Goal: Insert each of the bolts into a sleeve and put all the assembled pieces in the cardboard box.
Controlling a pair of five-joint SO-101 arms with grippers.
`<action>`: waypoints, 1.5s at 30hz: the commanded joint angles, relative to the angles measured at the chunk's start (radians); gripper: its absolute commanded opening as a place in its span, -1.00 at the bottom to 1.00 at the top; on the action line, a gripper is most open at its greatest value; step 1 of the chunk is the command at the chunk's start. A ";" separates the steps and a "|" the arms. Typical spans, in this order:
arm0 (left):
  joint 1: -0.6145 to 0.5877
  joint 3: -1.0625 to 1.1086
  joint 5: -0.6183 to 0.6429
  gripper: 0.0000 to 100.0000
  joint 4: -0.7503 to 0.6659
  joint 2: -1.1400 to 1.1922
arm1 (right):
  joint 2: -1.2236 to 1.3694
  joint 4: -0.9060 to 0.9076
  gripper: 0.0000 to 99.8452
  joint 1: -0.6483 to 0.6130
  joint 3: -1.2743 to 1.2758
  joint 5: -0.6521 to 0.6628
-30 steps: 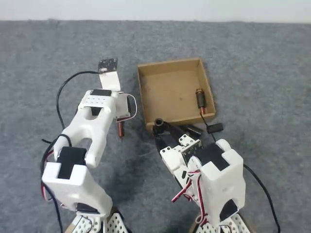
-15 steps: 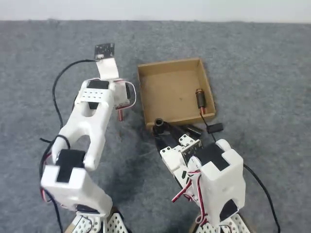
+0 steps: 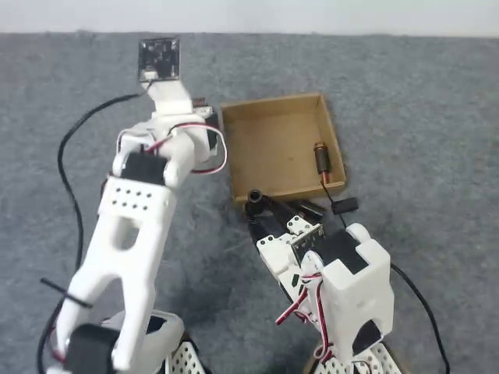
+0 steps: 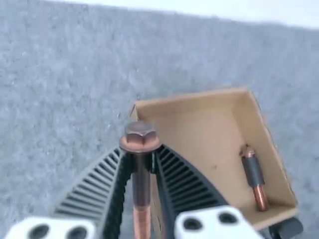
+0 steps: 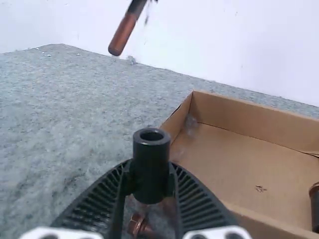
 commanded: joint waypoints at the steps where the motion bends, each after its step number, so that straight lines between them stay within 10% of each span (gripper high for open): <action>1: 0.003 0.122 -0.009 -0.98 -0.199 -0.140 | -0.050 -0.024 -0.99 -0.005 0.008 0.015; 7: 0.009 0.358 -0.008 -0.98 -0.451 -0.287 | -0.048 -0.024 -0.99 -0.031 -0.009 0.017; 19: 0.011 0.527 0.252 -0.98 -0.466 -0.443 | -0.048 0.090 -0.99 -0.061 -0.097 0.020; 45: 0.155 0.974 0.112 -0.98 -0.778 -0.789 | -0.048 0.096 -0.99 -0.097 -0.072 0.021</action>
